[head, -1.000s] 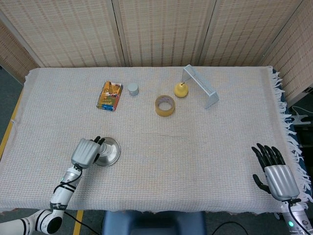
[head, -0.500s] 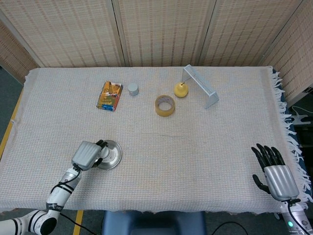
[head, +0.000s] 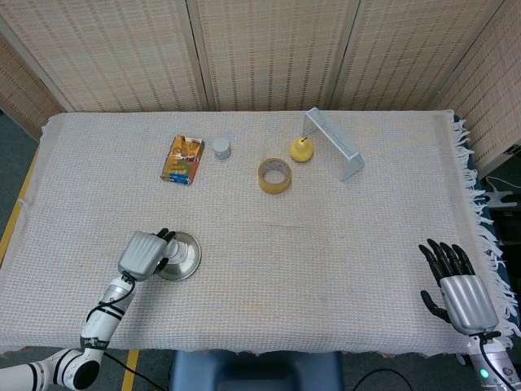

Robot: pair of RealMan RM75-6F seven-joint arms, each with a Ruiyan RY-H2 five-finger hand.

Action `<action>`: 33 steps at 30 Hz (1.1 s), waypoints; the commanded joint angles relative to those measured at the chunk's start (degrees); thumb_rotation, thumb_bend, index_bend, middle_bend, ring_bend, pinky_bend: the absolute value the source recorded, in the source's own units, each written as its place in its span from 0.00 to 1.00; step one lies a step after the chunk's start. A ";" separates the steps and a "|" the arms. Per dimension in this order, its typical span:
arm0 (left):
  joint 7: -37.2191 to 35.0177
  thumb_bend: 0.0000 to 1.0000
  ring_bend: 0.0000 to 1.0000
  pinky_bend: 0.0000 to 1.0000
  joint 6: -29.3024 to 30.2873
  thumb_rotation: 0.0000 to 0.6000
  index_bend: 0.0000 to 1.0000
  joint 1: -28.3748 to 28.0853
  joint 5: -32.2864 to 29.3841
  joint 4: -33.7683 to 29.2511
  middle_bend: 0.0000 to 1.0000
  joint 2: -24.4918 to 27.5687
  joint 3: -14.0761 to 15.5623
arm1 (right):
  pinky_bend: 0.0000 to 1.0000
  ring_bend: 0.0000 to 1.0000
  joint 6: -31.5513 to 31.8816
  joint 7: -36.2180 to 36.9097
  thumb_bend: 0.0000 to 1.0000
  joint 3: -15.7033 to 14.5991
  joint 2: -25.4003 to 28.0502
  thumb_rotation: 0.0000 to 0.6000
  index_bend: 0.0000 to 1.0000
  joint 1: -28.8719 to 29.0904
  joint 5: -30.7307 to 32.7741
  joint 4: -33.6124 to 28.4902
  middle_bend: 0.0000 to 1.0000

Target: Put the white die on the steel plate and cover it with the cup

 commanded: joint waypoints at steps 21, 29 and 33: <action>3.98 0.37 0.65 0.87 4.26 1.00 0.51 0.49 -0.10 2.97 0.67 -1.17 -0.19 | 0.00 0.00 0.23 -0.24 0.26 -0.21 0.03 1.00 0.00 -0.19 -0.36 -0.24 0.00; -0.96 0.37 0.65 0.87 2.48 1.00 0.51 1.32 0.50 -4.04 0.67 3.12 0.90 | 0.00 0.00 0.77 0.12 0.26 -0.21 0.23 1.00 0.00 -0.43 -0.64 -0.33 0.00; -3.70 0.37 0.65 0.87 4.02 1.00 0.51 2.79 2.28 -8.32 0.67 7.23 1.62 | 0.00 0.00 0.72 0.10 0.26 -0.25 0.24 1.00 0.00 -0.41 -0.75 -0.35 0.00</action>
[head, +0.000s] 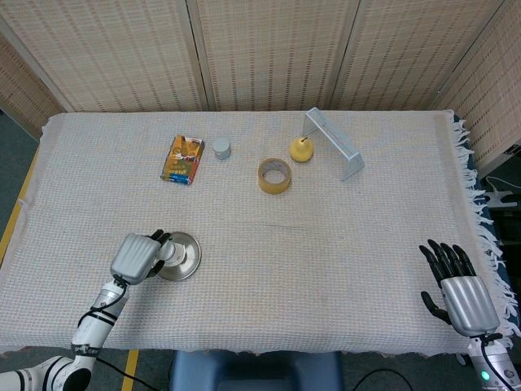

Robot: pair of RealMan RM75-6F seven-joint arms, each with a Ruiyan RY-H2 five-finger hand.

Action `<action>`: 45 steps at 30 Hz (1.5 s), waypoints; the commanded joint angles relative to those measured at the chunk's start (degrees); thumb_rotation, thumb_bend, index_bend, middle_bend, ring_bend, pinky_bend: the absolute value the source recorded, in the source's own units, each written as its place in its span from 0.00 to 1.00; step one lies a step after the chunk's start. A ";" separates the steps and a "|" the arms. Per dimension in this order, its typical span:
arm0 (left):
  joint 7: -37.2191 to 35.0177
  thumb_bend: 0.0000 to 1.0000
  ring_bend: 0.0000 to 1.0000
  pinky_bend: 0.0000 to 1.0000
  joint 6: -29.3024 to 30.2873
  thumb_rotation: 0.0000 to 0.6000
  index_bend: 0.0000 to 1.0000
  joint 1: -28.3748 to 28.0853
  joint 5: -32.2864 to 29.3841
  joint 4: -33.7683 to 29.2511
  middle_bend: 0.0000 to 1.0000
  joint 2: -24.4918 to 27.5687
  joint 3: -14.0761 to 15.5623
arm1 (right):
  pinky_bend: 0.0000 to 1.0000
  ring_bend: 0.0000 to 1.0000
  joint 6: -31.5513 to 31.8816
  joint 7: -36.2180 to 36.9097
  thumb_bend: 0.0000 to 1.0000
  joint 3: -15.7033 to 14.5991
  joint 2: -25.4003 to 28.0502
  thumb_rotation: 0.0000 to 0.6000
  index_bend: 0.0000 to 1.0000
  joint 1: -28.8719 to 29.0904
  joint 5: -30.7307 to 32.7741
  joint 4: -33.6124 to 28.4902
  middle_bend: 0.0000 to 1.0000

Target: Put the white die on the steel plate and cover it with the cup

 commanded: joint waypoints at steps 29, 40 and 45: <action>-7.40 0.33 0.46 0.76 4.04 1.00 0.00 9.10 -1.37 2.61 0.04 6.19 2.76 | 0.00 0.00 0.35 -0.71 0.26 -0.26 -0.24 1.00 0.00 -0.36 -0.56 -0.49 0.00; -14.68 0.31 0.24 0.57 7.18 1.00 0.00 12.14 4.29 -0.94 0.00 9.64 4.43 | 0.00 0.00 1.03 -0.82 0.26 -0.41 -0.19 1.00 0.00 -0.69 -1.15 -0.65 0.00; -22.92 0.31 0.03 0.29 20.32 1.00 0.00 19.61 13.59 -1.07 0.00 11.60 7.73 | 0.00 0.00 2.28 -0.49 0.26 -0.28 -0.21 1.00 0.00 -1.04 -1.93 -0.39 0.00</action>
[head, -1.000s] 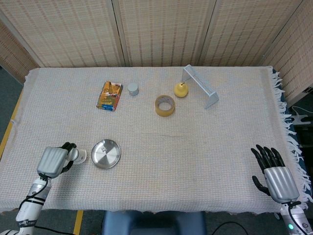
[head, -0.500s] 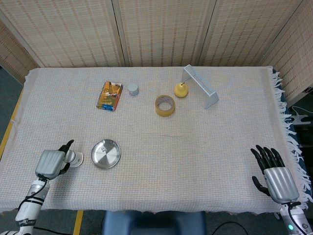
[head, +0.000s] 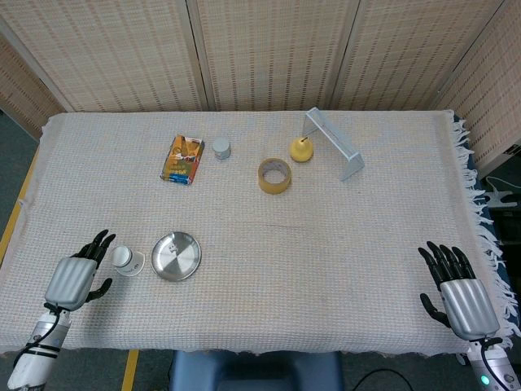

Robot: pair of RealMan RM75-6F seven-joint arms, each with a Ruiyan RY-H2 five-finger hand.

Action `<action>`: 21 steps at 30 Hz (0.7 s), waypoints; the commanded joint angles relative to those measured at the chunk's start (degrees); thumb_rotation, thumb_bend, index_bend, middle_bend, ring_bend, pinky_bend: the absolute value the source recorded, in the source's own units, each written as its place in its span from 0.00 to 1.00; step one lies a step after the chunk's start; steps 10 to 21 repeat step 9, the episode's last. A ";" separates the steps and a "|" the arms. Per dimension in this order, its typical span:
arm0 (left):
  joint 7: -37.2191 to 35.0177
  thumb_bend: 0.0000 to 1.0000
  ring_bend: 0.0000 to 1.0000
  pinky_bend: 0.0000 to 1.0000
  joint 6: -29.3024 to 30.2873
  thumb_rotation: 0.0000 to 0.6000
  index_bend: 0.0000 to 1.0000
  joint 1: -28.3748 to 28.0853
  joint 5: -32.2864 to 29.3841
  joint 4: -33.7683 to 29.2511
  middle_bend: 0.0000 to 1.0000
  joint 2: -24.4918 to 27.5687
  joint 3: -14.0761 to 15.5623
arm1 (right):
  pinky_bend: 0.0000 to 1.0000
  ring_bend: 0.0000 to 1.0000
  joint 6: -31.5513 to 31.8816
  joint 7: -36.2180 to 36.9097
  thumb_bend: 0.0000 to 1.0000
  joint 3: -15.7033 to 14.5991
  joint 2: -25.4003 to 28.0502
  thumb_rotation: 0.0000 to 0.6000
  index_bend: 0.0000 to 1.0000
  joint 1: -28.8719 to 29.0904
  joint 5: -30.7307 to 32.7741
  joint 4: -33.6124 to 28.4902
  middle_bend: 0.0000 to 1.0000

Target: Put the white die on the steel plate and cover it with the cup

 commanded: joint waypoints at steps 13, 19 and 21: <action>-13.24 0.31 0.00 0.12 16.05 1.00 0.00 11.51 11.09 5.67 0.00 1.94 4.68 | 0.00 0.00 1.25 -1.10 0.26 0.63 -1.75 1.00 0.00 -0.07 -0.90 1.92 0.00; -13.24 0.31 0.00 0.12 16.05 1.00 0.00 11.51 11.09 5.67 0.00 1.94 4.68 | 0.00 0.00 1.25 -1.10 0.26 0.63 -1.75 1.00 0.00 -0.07 -0.90 1.92 0.00; -13.24 0.31 0.00 0.12 16.05 1.00 0.00 11.51 11.09 5.67 0.00 1.94 4.68 | 0.00 0.00 1.25 -1.10 0.26 0.63 -1.75 1.00 0.00 -0.07 -0.90 1.92 0.00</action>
